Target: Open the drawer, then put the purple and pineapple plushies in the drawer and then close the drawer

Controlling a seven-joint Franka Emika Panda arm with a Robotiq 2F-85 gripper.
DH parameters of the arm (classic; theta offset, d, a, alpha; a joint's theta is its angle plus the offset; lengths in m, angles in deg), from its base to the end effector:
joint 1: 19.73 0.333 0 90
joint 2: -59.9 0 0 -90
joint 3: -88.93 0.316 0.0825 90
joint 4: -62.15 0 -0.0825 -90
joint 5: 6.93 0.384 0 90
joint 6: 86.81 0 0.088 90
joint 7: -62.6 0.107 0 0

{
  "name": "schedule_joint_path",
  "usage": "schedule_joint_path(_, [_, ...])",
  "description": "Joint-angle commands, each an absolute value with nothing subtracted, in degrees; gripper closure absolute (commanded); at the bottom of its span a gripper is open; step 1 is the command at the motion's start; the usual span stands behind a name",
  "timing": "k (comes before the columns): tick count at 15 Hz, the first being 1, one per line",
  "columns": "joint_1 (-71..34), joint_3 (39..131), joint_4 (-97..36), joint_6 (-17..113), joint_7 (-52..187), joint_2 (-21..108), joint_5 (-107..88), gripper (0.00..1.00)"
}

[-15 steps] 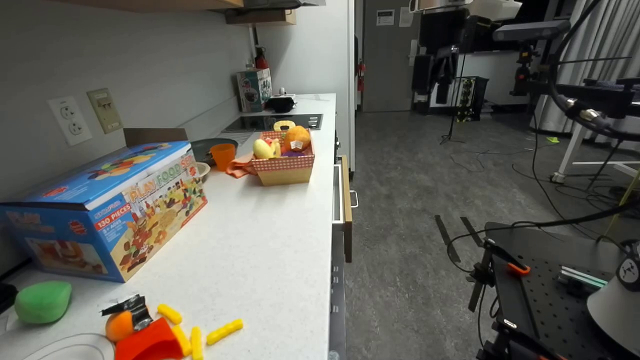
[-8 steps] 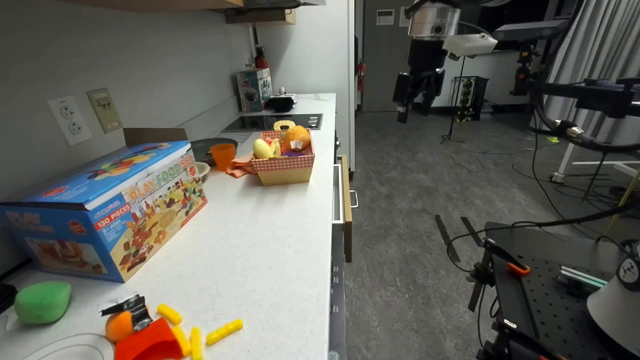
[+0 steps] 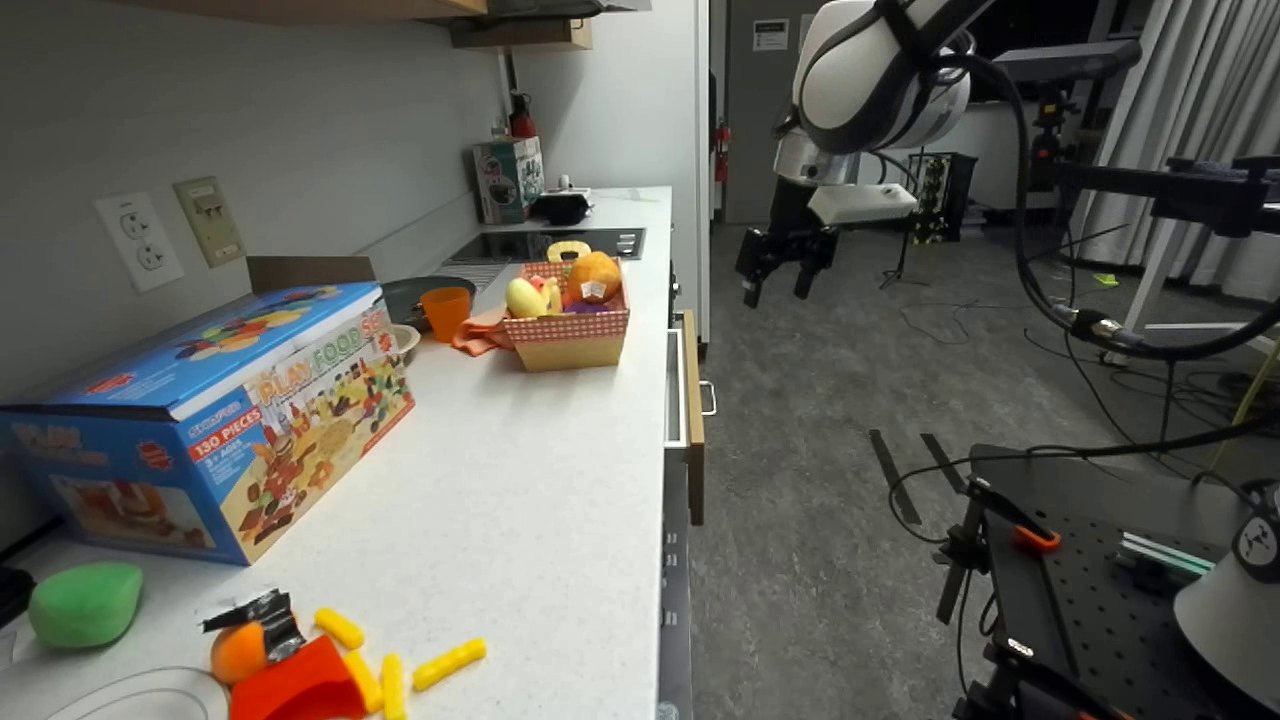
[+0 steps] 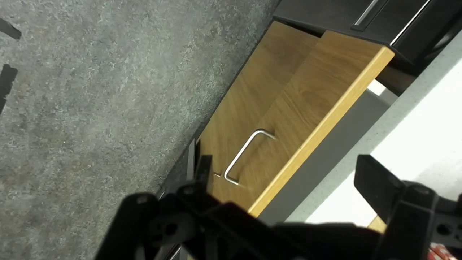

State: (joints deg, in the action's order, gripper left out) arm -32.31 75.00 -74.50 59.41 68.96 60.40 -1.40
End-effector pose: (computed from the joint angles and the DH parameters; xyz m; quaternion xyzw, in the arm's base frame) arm 0.4563 -0.2291 0.3398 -0.9436 0.3176 -0.0916 0.0155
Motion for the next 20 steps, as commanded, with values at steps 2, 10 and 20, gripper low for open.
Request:
schedule_joint_path(2, [-32.37, 75.52, -73.32, 60.36, 69.09, 58.02, -0.9, 0.0])
schedule_joint_path(10, [-35.31, 74.64, -70.35, 68.59, 65.27, 49.82, 9.02, 0.0])
schedule_joint_path(20, [-43.09, 81.75, -57.26, 72.1, 51.83, 33.5, 27.32, 0.0])
